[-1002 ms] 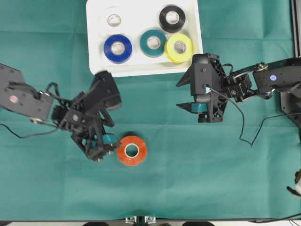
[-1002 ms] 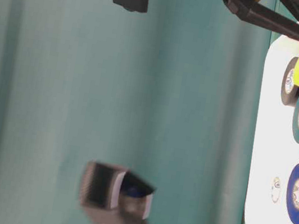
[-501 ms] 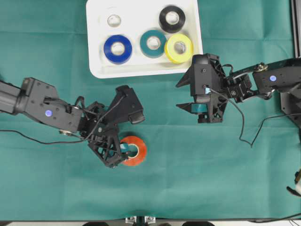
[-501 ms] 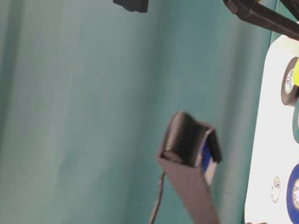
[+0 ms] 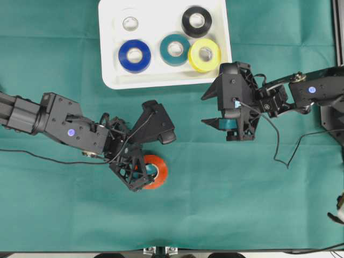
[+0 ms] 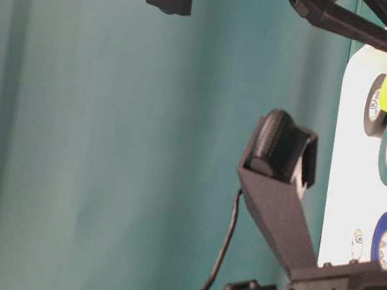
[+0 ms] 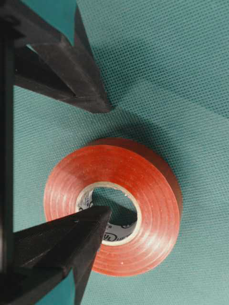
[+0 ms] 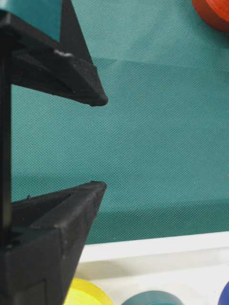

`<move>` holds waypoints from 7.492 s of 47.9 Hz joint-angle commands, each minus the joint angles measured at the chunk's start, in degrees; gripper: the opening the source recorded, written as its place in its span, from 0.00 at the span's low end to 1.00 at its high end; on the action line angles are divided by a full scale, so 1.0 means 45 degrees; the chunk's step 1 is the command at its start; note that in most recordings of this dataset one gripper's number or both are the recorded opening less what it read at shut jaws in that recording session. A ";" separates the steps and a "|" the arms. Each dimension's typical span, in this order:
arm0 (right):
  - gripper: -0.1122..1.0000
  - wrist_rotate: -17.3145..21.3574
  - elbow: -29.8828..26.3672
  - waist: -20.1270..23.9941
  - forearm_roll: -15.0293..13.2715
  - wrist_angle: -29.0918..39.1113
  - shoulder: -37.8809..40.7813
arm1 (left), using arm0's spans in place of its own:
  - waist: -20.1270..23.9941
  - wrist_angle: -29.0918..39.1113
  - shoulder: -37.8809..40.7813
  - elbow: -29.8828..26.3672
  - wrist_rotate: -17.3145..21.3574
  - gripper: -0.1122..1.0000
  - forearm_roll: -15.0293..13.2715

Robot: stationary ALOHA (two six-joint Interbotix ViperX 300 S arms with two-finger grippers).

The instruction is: Put the tape alternately from left to right into the white case.

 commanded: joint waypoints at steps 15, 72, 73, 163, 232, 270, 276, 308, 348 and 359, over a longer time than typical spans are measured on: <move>0.75 0.0020 -0.0176 0.0020 0.0039 -0.0078 -0.0234 | 0.0000 0.0625 0.0039 -0.0703 0.0000 0.42 0.0039; 0.75 0.0020 -0.0156 0.0039 0.0039 -0.0059 -0.0234 | 0.0449 0.1699 -0.2070 -0.0937 0.2461 0.07 0.0078; 0.75 0.0020 -0.0176 0.0039 0.0039 -0.0078 -0.0234 | 0.0508 0.1738 -0.2070 -0.0937 0.2578 0.07 0.0078; 0.75 0.0020 -0.0527 0.0020 0.0039 -0.0078 0.0000 | 0.9121 -0.2500 -0.0996 -0.0859 1.0488 0.07 0.0078; 0.75 0.0000 -0.0586 0.0020 0.0020 -0.0078 0.0020 | 0.8164 -0.2559 -0.2148 -0.0098 1.1914 0.65 0.0059; 0.75 0.0000 -0.0645 0.0020 0.0020 -0.0059 0.0020 | 0.4492 -0.2461 -0.3359 0.1465 1.1641 0.65 0.0000; 0.75 0.0000 -0.0645 0.0039 0.0020 -0.0078 0.0020 | 0.3945 -0.2168 -0.3359 0.1504 1.1348 0.65 0.0000; 0.75 0.0000 -0.0605 0.0020 0.0020 -0.0078 0.0020 | 0.2891 -0.1719 -0.3594 0.1895 1.0469 0.65 0.0000; 0.75 -0.0020 0.0410 0.0039 -0.0020 0.1055 -0.2383 | 0.2891 -0.1641 -0.5742 0.3750 1.0469 0.64 0.0000; 0.75 -0.0020 0.1074 0.0020 -0.0020 0.1035 -0.3574 | 0.2930 -0.1797 -0.6816 0.4551 1.0449 0.64 0.0000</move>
